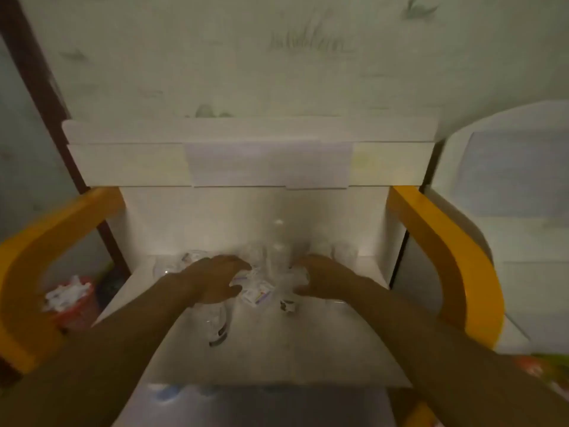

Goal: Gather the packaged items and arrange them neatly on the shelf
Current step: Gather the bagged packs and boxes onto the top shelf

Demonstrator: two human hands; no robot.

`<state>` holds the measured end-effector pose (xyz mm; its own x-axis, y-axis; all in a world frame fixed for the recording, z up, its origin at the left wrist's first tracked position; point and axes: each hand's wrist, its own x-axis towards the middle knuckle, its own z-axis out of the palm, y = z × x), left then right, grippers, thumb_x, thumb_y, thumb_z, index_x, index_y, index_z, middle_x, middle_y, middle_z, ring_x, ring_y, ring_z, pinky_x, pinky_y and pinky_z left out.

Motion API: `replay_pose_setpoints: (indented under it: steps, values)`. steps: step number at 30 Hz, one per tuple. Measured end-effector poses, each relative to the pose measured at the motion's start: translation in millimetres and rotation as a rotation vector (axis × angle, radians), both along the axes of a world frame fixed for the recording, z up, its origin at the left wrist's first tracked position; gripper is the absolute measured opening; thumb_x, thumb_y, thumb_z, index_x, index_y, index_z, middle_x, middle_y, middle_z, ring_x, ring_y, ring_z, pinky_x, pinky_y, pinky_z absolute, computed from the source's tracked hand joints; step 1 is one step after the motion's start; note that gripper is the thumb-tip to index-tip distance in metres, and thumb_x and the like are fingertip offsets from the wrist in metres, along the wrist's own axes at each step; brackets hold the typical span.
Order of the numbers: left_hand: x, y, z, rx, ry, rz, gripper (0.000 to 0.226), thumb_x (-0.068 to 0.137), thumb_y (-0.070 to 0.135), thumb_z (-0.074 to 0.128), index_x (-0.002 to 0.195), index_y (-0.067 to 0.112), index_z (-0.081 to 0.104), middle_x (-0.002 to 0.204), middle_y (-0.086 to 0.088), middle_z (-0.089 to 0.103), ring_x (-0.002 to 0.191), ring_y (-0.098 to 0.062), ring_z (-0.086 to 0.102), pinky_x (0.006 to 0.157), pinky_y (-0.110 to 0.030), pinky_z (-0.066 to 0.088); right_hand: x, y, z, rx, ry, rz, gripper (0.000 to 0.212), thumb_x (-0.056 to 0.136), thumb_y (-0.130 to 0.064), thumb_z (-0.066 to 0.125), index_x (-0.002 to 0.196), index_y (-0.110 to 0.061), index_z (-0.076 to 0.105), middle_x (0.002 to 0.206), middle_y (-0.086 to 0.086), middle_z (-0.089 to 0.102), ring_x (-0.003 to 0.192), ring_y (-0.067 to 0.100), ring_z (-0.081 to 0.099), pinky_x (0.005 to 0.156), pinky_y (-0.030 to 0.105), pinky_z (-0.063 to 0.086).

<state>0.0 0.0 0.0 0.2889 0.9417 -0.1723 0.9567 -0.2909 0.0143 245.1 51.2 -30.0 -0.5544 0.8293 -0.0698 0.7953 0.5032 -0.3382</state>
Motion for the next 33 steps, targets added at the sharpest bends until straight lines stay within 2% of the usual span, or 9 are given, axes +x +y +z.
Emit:
replay_pose_setpoints:
  steps: [3,6,9,13,16,21,25,28,33]
  values:
    - [-8,26,-9,-0.008,-0.015,-0.061,0.058,0.094,0.037,0.053,0.147,0.028,0.031,0.153,0.004,0.033,0.138,-0.016,0.034,0.111,-0.028,0.026,-15,5,-11,-0.055,-0.006,-0.021,0.084,0.081,-0.043,0.074,0.15,-0.02,0.032,0.154,0.002,0.036,0.141,0.021,0.034,0.114,0.033,0.029]
    - [-6,50,-21,-0.074,0.106,-0.116,0.066,0.092,0.035,0.058,0.149,0.027,0.025,0.155,0.002,0.028,0.139,-0.018,0.032,0.113,-0.032,0.027,-24,8,-22,-0.069,-0.033,-0.056,0.095,0.076,-0.048,0.078,0.152,-0.023,0.025,0.155,0.003,0.033,0.141,0.023,0.034,0.115,0.036,0.031]
    - [0,66,-30,-0.084,0.255,-0.151,0.075,0.09,0.033,0.062,0.151,0.027,0.019,0.157,0.001,0.024,0.138,-0.022,0.035,0.111,-0.037,0.031,-28,11,-30,-0.094,0.001,-0.103,0.095,0.071,-0.046,0.081,0.149,-0.026,0.029,0.147,0.004,0.042,0.133,0.023,0.043,0.107,0.035,0.04]
    - [10,77,-38,-0.072,0.308,-0.157,0.079,0.089,0.034,0.064,0.151,0.024,0.017,0.155,-0.002,0.028,0.137,-0.024,0.036,0.109,-0.039,0.031,-28,17,-35,-0.081,0.01,-0.112,0.091,0.068,-0.045,0.082,0.144,-0.024,0.038,0.138,0.005,0.05,0.125,0.024,0.05,0.099,0.033,0.044]
    - [9,83,-36,-0.066,0.276,-0.154,0.077,0.087,0.034,0.065,0.15,0.023,0.021,0.151,-0.003,0.033,0.135,-0.023,0.037,0.109,-0.037,0.032,-25,23,-31,-0.081,0.035,-0.094,0.086,0.068,-0.042,0.084,0.141,-0.022,0.042,0.135,0.004,0.051,0.123,0.023,0.05,0.095,0.028,0.042]
    - [6,84,-22,-0.103,0.091,-0.083,0.073,0.075,0.035,0.076,0.136,0.025,0.035,0.13,-0.001,0.05,0.116,-0.02,0.05,0.091,-0.029,0.04,-17,28,-11,-0.076,0.046,-0.109,0.088,0.066,-0.048,0.083,0.14,-0.024,0.042,0.135,0.003,0.054,0.122,0.022,0.052,0.1,0.037,0.048]
    - [10,86,11,-0.097,-0.055,-0.03,0.068,0.069,0.041,0.079,0.12,0.028,0.037,0.112,0.001,0.057,0.098,-0.018,0.059,0.084,-0.035,0.052,-5,30,27,-0.032,0.107,-0.142,0.092,0.066,-0.045,0.084,0.141,-0.022,0.036,0.131,0.003,0.055,0.114,0.023,0.057,0.09,0.033,0.051]
    - [22,89,49,-0.03,-0.087,-0.063,0.07,0.069,0.046,0.078,0.123,0.033,0.037,0.116,0.01,0.056,0.1,-0.013,0.059,0.088,-0.034,0.053,8,29,66,0.055,0.14,-0.185,0.092,0.064,-0.048,0.085,0.138,-0.023,0.036,0.132,0.005,0.055,0.112,0.025,0.057,0.09,0.037,0.052]
    - [57,100,118,0.122,-0.117,-0.134,0.072,0.076,0.048,0.074,0.137,0.033,0.037,0.127,0.002,0.053,0.109,-0.018,0.054,0.096,-0.033,0.046,51,29,137,0.24,0.165,-0.221,0.088,0.067,-0.046,0.084,0.139,-0.023,0.039,0.134,0.004,0.051,0.118,0.023,0.052,0.093,0.034,0.047]
